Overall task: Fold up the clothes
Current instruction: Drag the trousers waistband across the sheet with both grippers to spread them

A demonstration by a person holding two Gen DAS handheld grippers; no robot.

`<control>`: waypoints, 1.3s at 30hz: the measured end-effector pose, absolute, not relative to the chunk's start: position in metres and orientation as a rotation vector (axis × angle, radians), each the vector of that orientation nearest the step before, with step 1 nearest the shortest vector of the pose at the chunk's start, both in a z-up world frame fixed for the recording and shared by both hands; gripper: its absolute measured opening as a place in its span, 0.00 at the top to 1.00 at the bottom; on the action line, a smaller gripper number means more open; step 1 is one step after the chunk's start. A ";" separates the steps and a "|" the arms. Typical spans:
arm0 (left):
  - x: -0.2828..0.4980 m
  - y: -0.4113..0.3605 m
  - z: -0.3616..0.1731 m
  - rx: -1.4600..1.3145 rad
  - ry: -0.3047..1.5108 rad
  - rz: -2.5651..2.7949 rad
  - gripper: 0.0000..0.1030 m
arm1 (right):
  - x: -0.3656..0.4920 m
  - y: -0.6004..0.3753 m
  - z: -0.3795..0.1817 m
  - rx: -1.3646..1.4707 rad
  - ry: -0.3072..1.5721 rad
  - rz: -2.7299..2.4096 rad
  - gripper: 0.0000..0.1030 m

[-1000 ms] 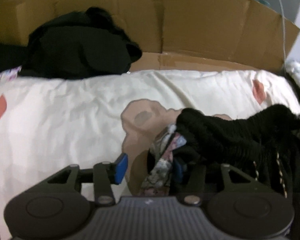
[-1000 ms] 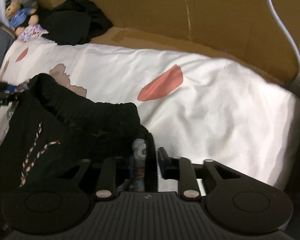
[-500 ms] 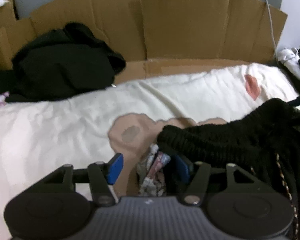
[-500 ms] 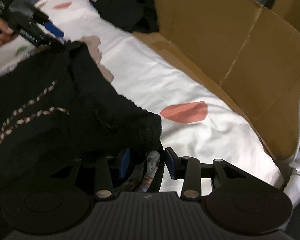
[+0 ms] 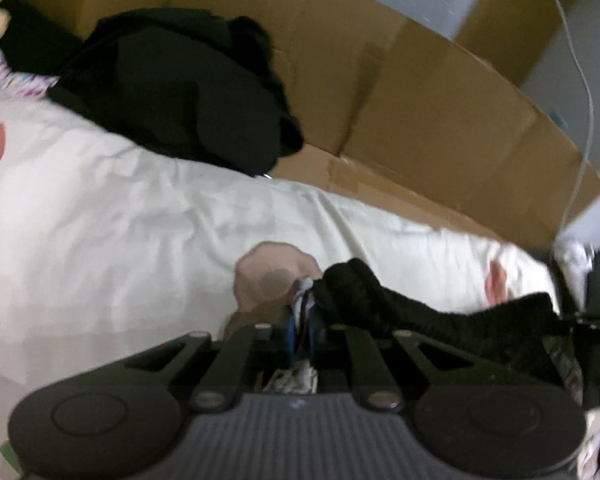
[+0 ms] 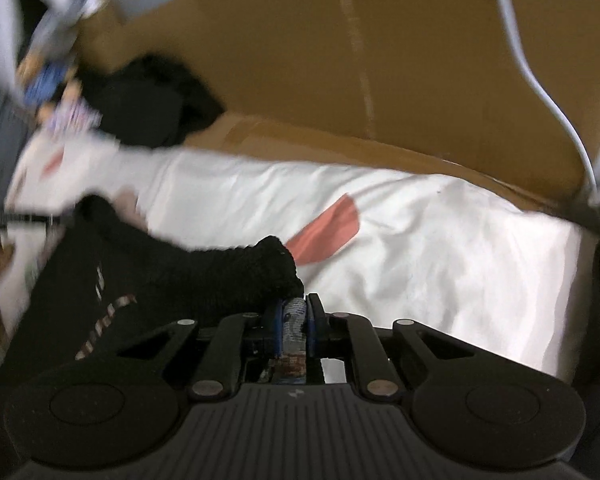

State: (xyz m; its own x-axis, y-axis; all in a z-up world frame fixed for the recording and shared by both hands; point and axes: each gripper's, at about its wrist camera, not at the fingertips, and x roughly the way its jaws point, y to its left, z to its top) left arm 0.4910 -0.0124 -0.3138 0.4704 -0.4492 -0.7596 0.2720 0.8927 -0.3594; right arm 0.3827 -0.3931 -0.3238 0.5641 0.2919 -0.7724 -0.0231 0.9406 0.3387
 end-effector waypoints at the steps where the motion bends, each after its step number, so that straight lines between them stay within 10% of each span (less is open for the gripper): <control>1: 0.493 -0.011 -0.314 -0.212 0.986 -0.442 0.94 | 0.384 -0.395 -0.324 0.324 0.950 0.189 0.88; 19: 0.510 -0.025 -0.324 -0.084 0.968 -0.344 0.93 | 0.418 -0.361 -0.331 0.139 0.920 0.162 0.87; 26: 0.500 -0.013 -0.320 -0.054 1.035 -0.314 0.66 | 0.415 -0.365 -0.326 0.130 0.946 0.118 0.55; 39: 0.443 0.051 -0.263 0.037 1.109 -0.323 0.62 | 0.383 -0.366 -0.287 0.111 0.979 0.092 0.54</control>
State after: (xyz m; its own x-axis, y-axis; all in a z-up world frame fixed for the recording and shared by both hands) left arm 0.4428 0.0510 -0.2633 0.4035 -0.2374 -0.8836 0.2740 0.9528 -0.1309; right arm 0.3828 -0.3665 -0.2872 0.5549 0.1278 -0.8221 -0.0281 0.9904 0.1350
